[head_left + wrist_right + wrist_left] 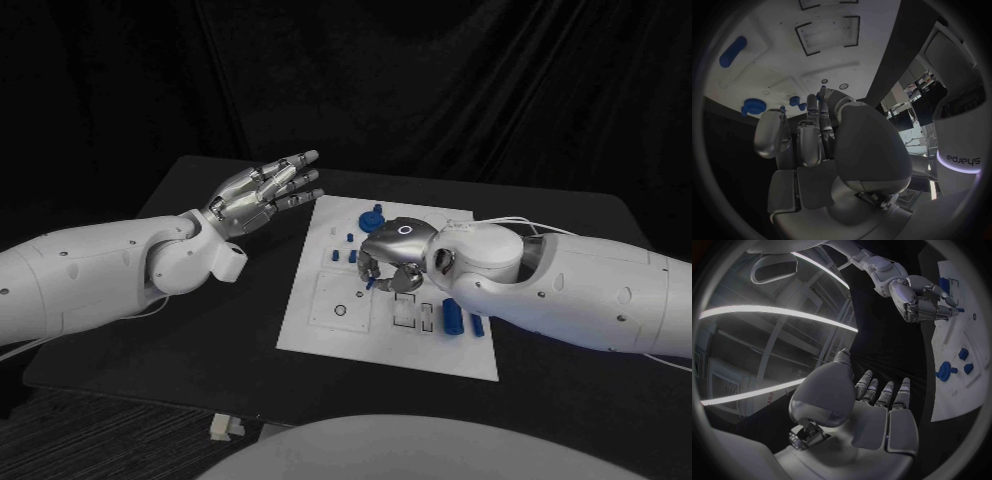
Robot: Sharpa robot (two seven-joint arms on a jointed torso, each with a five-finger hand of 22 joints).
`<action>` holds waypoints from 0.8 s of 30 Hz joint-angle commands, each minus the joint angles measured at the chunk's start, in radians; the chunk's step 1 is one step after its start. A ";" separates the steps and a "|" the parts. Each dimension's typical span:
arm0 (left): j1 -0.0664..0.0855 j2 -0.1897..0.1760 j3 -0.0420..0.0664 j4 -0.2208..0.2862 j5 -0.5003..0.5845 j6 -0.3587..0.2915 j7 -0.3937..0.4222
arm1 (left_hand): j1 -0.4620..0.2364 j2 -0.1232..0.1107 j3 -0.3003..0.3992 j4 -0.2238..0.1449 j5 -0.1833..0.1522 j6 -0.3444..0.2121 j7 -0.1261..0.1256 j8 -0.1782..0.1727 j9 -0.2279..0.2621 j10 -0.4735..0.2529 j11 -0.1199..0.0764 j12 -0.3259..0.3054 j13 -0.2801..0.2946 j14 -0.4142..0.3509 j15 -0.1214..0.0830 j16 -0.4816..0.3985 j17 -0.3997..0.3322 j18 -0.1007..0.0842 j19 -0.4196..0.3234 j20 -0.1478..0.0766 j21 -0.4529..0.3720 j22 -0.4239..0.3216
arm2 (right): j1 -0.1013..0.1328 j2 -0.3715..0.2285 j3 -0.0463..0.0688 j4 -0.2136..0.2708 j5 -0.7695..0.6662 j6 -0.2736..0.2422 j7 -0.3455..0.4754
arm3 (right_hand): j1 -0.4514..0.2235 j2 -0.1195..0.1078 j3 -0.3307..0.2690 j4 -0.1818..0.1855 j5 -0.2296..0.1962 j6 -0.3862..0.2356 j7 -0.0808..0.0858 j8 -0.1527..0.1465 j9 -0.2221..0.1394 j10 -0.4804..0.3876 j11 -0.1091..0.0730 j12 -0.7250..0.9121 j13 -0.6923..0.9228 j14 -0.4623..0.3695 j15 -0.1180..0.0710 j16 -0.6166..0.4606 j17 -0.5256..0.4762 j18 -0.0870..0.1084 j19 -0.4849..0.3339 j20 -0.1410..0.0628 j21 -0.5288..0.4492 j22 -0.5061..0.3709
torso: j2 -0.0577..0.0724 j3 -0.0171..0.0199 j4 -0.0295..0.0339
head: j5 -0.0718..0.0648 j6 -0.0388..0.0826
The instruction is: Assemble the parts on the task board
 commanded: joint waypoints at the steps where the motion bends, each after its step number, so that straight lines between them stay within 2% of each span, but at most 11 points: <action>1: -0.002 0.001 0.001 0.002 0.004 0.006 0.040 | 0.013 0.002 0.000 -0.011 0.020 0.001 0.002 0.004 0.004 0.000 0.016 0.016 -0.002 0.002 0.007 0.015 0.005 -0.012 0.000 -0.002 0.009 -0.004 | -0.006 0.007 0.001 -0.006 -0.002 0.019 -0.041 | 0.010 0.027 0.028 -0.005 0.000 -0.001 0.000 0.011 0.020 0.006 -0.001 0.007 0.015 0.030 0.007 -0.021 -0.009 0.042 -0.005 0.004 -0.023 0.157 | 0.000 -0.0006 -0.0002 | 0.002 0.000; 3: -0.002 0.001 0.001 0.002 0.004 0.007 0.039 | 0.013 0.002 0.000 -0.011 0.019 0.001 0.002 0.004 0.004 0.000 0.017 0.016 -0.002 0.002 0.008 0.015 0.005 -0.012 0.000 -0.002 0.009 -0.003 | -0.008 0.013 0.001 -0.010 -0.002 0.014 -0.045 | 0.010 0.027 0.028 -0.006 0.000 -0.001 0.000 0.011 0.020 0.007 -0.002 0.007 0.015 0.030 0.007 -0.021 -0.008 0.042 -0.006 0.004 -0.024 0.157 | 0.001 0.0003 -0.0012 | 0.002 0.000; 9: -0.002 0.001 0.001 -0.003 0.004 0.010 0.037 | 0.013 0.003 0.000 -0.011 0.019 0.000 0.002 0.004 0.004 0.000 0.018 0.016 -0.001 0.002 0.008 0.015 0.005 -0.012 0.001 -0.002 0.009 -0.002 | -0.015 0.025 0.001 -0.018 -0.022 -0.009 -0.052 | 0.009 0.026 0.027 -0.007 0.002 -0.001 0.000 0.010 0.020 0.012 -0.002 0.010 0.016 0.030 0.006 -0.021 -0.008 0.042 -0.006 0.004 -0.024 0.157 | 0.000 -0.0002 -0.0018 | 0.002 0.000; 15: -0.005 0.002 0.001 -0.005 0.004 0.013 0.036 | 0.014 0.003 0.000 -0.011 0.020 0.000 0.002 0.004 0.004 0.000 0.019 0.017 -0.001 0.003 0.009 0.016 0.005 -0.012 0.001 -0.002 0.009 -0.001 | -0.019 0.035 0.001 -0.025 -0.036 -0.027 -0.057 | 0.008 0.026 0.026 -0.007 0.002 -0.001 0.000 0.010 0.020 0.012 -0.002 0.010 0.016 0.030 0.006 -0.021 -0.008 0.042 -0.005 0.004 -0.024 0.157 | 0.001 0.0007 -0.0005 | 0.000 0.000; 24: -0.018 0.003 0.001 -0.009 0.004 0.016 0.035 | 0.014 0.004 0.000 -0.011 0.020 -0.001 0.002 0.004 0.003 0.000 0.020 0.016 -0.002 0.003 0.010 0.016 0.005 -0.012 0.001 -0.001 0.009 -0.001 | -0.022 0.043 0.001 -0.035 -0.040 -0.035 -0.064 | 0.006 0.025 0.024 -0.008 0.002 -0.001 -0.001 0.009 0.019 0.019 -0.004 0.014 0.018 0.030 0.005 -0.022 -0.010 0.042 -0.005 0.004 -0.023 0.157 | 0.000 0.0005 -0.0015 | -0.001 0.000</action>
